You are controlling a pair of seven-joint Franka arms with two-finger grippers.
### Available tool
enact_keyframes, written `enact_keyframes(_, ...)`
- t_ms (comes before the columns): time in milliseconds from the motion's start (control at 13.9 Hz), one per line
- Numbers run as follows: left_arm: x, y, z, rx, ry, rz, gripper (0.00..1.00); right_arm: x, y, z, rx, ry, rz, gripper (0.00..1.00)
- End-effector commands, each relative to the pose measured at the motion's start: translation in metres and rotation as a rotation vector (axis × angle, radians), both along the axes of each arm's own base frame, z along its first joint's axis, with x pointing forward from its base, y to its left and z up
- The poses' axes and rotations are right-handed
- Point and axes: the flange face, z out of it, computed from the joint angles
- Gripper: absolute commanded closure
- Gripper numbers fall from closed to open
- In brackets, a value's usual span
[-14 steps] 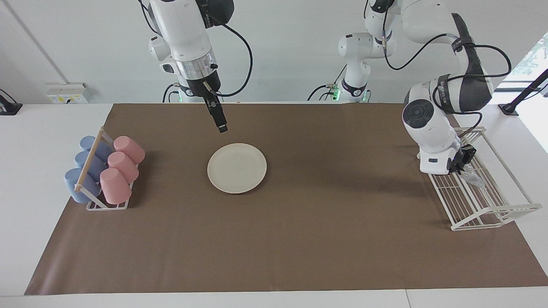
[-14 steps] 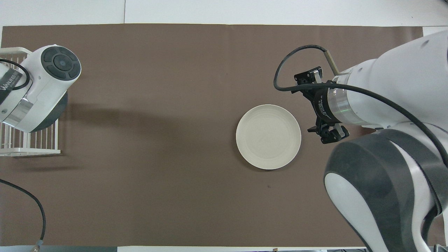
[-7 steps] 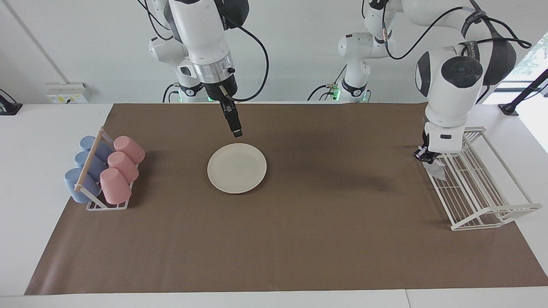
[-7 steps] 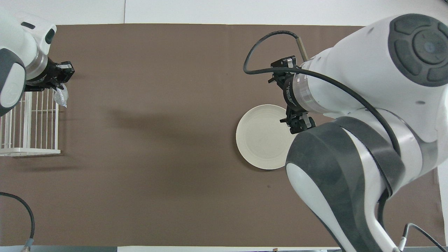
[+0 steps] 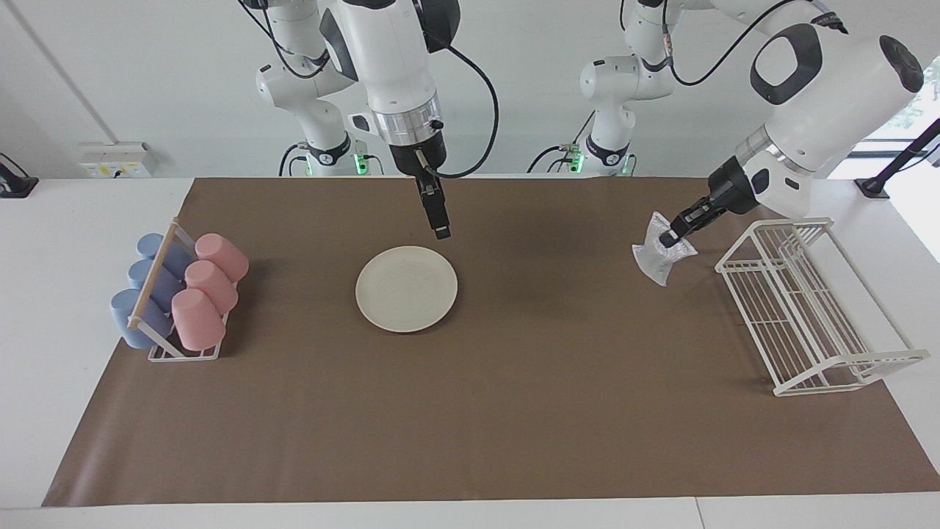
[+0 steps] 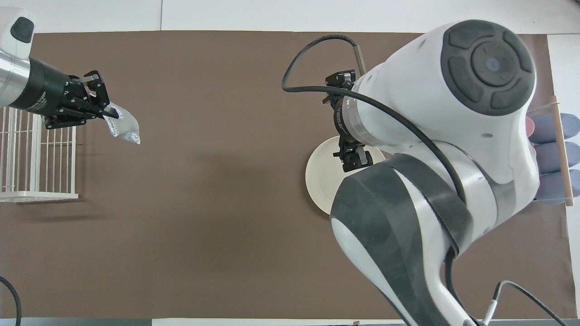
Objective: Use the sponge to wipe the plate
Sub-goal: 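Grasp the clear sponge with the left gripper while the right gripper grasps the plate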
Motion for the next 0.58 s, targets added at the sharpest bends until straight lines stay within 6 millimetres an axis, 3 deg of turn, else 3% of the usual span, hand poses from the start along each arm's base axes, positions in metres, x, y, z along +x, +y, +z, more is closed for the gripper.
enact_keyframes(0, -0.032, -0.004, -0.013, -0.168, 0.001, -0.102, 1.00, 0.005, 0.018, -0.009, 0.022, 0.026, -0.076, 0.00)
enact_keyframes(288, -0.084, -0.015, -0.055, -0.453, -0.078, -0.149, 1.00, 0.010, 0.021, -0.004, 0.019, 0.011, -0.075, 0.00)
enact_keyframes(503, -0.097, -0.027, -0.080, -0.623, -0.127, -0.136, 1.00, -0.001, 0.033, -0.009, 0.013, 0.018, -0.026, 0.00)
